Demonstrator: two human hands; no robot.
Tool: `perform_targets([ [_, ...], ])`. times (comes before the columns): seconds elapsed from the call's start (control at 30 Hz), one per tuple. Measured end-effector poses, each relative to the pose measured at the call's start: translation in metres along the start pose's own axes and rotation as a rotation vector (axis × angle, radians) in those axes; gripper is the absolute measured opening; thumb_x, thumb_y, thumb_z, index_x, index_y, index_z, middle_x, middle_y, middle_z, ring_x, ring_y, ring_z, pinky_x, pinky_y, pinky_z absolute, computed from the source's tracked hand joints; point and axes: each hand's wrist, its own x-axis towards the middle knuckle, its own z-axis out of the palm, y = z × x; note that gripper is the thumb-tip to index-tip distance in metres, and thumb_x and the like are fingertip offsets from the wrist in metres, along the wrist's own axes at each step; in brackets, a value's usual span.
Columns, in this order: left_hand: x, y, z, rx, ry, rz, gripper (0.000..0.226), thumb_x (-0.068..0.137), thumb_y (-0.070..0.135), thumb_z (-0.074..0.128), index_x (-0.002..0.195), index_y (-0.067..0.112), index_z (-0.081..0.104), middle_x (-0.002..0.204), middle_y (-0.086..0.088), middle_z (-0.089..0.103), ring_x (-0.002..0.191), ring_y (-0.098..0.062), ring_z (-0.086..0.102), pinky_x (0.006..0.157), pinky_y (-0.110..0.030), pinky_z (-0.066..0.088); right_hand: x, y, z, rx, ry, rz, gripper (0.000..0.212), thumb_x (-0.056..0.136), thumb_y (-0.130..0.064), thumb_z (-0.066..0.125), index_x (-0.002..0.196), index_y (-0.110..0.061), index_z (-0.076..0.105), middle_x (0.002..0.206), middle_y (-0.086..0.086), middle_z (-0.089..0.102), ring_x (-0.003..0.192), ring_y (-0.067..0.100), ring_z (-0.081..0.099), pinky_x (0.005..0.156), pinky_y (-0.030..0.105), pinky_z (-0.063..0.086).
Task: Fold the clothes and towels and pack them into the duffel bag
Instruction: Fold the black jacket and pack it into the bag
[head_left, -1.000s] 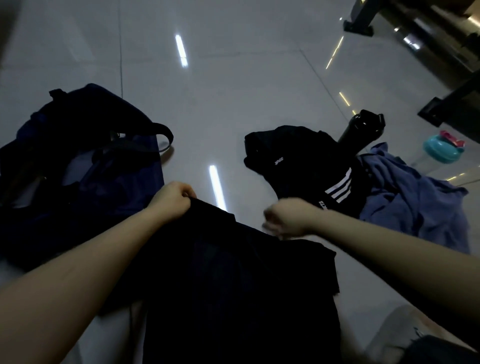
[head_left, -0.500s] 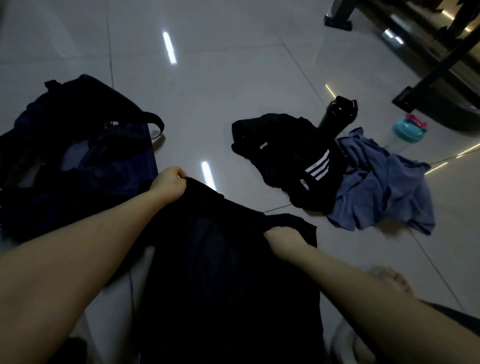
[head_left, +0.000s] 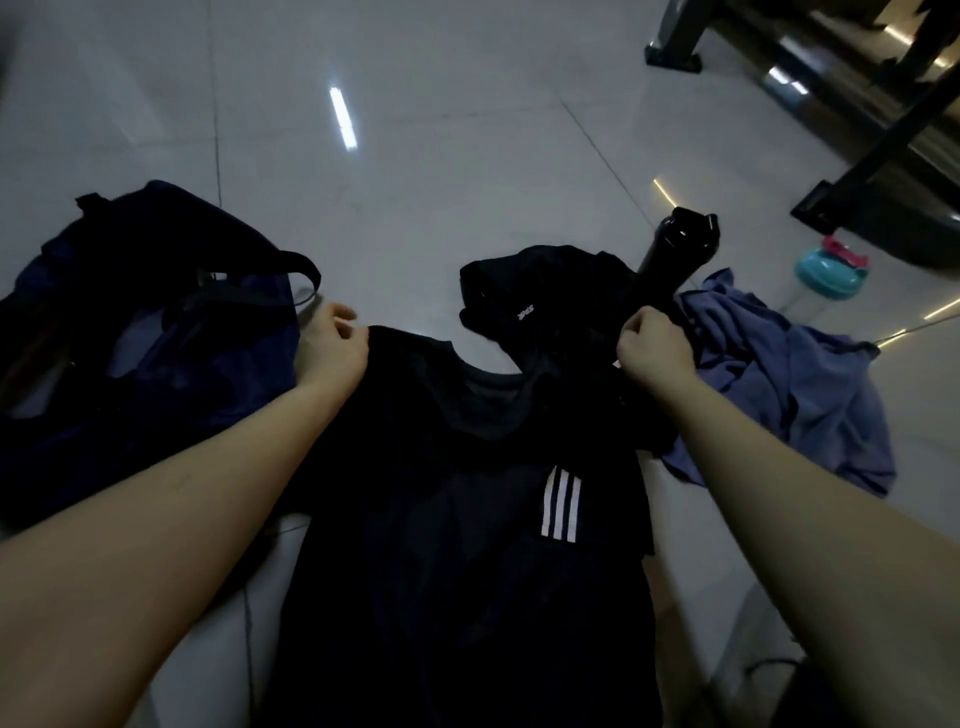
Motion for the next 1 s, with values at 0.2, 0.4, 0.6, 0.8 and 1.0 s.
perform_targets([
  [0.2,-0.024,-0.023,0.027,0.379,-0.185,0.356,0.036,0.091,0.019,0.059,0.127,0.018,0.059,0.122,-0.006,0.058,0.114,-0.027,0.057,0.097,-0.046,0.049,-0.038,0.022,0.073,-0.303,-0.235,-0.220,0.050,0.094,-0.046,0.060,0.130,-0.013,0.049,0.127,0.012,0.055,0.116,0.033,0.056,0.091,0.041,0.049],
  [0.4,-0.027,-0.025,0.036,0.570,-0.412,0.397,0.035,0.095,0.035,0.058,0.128,0.025,0.059,0.116,0.003,0.060,0.106,-0.023,0.062,0.088,-0.042,0.053,-0.046,0.038,0.096,-0.399,-0.014,-0.135,0.068,0.089,-0.052,0.065,0.138,-0.015,0.036,0.134,0.010,0.049,0.121,0.032,0.053,0.089,0.045,0.051],
  [0.6,0.012,0.014,0.060,0.622,-0.441,0.387,0.037,0.099,0.034,0.051,0.135,0.027,0.054,0.127,-0.004,0.065,0.112,-0.029,0.062,0.093,-0.043,0.051,-0.026,0.015,0.089,-0.242,0.058,-0.166,0.054,0.097,-0.042,0.057,0.141,-0.018,0.037,0.102,0.008,0.066,0.094,0.031,0.065,0.072,0.039,0.048],
  [0.8,0.030,0.042,0.098,0.806,-0.564,0.419,0.048,0.097,0.025,0.049,0.145,0.028,0.046,0.136,-0.005,0.059,0.121,-0.030,0.058,0.094,-0.042,0.049,0.013,-0.005,0.082,-0.320,-0.122,-0.227,0.019,0.092,-0.025,0.058,0.109,-0.016,0.061,0.090,0.003,0.068,0.089,0.028,0.067,0.070,0.038,0.052],
  [1.0,0.032,0.028,0.103,1.090,-0.541,0.534,0.021,0.096,0.029,0.051,0.113,0.018,0.053,0.103,-0.002,0.063,0.092,-0.025,0.063,0.067,-0.034,0.041,0.030,0.001,0.059,-0.092,-0.217,-0.108,0.020,0.082,-0.017,0.055,0.063,-0.014,0.054,0.058,0.000,0.054,0.056,0.020,0.053,0.053,0.030,0.037],
])
